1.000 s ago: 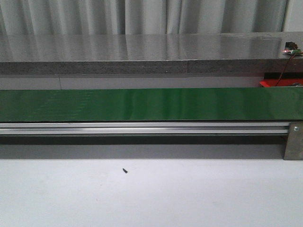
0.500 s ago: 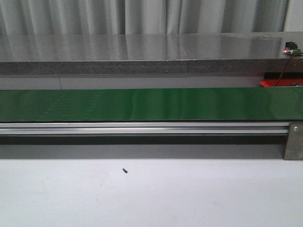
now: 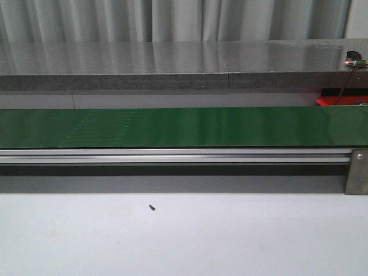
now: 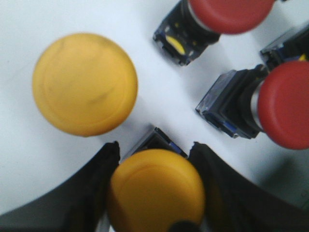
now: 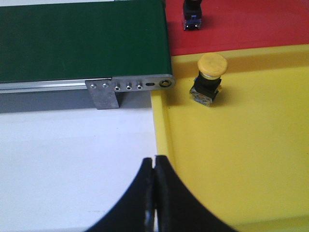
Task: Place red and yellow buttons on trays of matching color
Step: 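Grasp the yellow button with the left gripper and carry it onto the belt, then release the yellow button on the belt, return left gripper to cluster, then grasp a second yellow button with the left gripper, carry onto belt, then open the left gripper on the belt and lift it away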
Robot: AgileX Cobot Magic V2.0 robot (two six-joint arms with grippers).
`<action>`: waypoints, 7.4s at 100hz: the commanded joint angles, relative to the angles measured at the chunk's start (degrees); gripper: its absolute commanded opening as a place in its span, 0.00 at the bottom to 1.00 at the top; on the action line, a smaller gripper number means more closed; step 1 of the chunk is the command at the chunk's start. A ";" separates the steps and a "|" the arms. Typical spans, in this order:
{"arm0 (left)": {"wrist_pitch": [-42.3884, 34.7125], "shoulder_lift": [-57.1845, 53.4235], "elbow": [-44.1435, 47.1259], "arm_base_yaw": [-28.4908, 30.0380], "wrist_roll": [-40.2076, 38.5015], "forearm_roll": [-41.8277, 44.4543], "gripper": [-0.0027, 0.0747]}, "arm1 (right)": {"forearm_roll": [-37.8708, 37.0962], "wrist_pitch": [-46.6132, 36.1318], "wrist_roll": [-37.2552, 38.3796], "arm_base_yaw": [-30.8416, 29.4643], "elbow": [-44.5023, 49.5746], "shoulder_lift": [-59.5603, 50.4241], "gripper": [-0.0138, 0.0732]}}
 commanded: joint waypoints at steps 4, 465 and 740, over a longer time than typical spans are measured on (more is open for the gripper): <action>-1.41 -2.79 -1.66 0.07 -0.49 -0.84 0.20 | 0.08 -3.58 -0.02 0.20 -1.49 0.41 0.09; -4.06 1.77 -8.56 7.25 14.42 -4.90 0.30 | 0.08 -3.59 -0.02 0.20 -1.49 0.41 0.09; 12.34 -20.93 -8.34 -16.83 20.38 -8.25 0.63 | 0.08 -3.59 -0.02 0.20 -1.49 0.41 0.09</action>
